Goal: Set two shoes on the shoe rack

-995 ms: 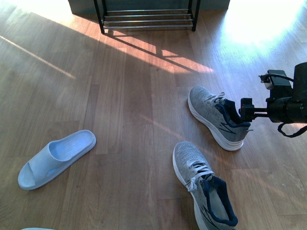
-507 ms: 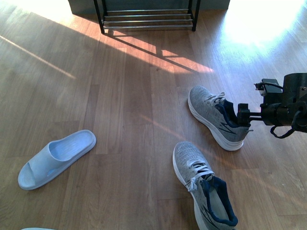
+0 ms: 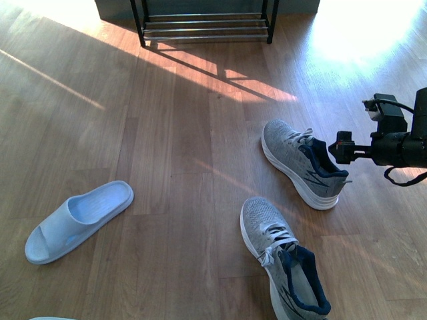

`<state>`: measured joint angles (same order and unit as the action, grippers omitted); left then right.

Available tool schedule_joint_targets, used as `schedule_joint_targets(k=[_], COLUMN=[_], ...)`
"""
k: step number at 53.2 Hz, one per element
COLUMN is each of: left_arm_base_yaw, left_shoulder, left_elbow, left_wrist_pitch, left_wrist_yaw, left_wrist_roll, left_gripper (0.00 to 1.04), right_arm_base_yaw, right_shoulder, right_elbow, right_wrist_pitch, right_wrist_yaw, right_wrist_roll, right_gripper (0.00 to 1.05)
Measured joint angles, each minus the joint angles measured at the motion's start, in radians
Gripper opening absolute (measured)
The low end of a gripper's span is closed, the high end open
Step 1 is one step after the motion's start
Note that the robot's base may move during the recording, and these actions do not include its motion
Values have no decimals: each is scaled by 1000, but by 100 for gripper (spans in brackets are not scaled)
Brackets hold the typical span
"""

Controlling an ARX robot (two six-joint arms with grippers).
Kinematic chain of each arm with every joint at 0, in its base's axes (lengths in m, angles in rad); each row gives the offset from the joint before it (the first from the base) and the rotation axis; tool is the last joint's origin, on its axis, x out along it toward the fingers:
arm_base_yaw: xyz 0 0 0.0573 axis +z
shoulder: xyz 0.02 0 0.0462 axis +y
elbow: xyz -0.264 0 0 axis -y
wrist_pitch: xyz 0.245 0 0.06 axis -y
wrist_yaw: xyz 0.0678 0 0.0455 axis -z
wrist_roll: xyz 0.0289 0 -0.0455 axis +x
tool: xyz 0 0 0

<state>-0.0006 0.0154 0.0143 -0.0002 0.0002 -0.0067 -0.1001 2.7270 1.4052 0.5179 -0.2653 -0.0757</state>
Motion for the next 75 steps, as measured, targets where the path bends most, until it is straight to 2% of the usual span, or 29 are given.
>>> schedule_joint_targets(k=[5, 20, 32, 48, 59, 63, 75], left_arm_base_yaw=[0, 0, 0, 0, 0, 0, 0], left_shoulder=[0, 0, 0, 0, 0, 0, 0], left_elbow=[0, 0, 0, 0, 0, 0, 0], left_wrist_pitch=[0, 0, 0, 0, 0, 0, 0], left_wrist_yaw=[0, 0, 0, 0, 0, 0, 0], left_wrist_roll=[0, 0, 0, 0, 0, 0, 0], left_gripper=[95, 95, 95, 95, 95, 95, 95], right_arm_base_yaw=[9, 27, 38, 61, 64, 67, 75], right_shoulder=[2, 164, 205, 206, 198, 189, 128], right_elbow=[4, 185, 258, 262, 224, 196, 56], right_wrist_pitch=[-22, -121, -159, -192, -179, -153, -8], right_wrist_yaw=[0, 64, 58, 14, -5, -5, 12], right_wrist_roll=[-29, -31, -39, -81, -113, -116, -53], right_gripper=[96, 96, 95, 55, 14, 8, 7])
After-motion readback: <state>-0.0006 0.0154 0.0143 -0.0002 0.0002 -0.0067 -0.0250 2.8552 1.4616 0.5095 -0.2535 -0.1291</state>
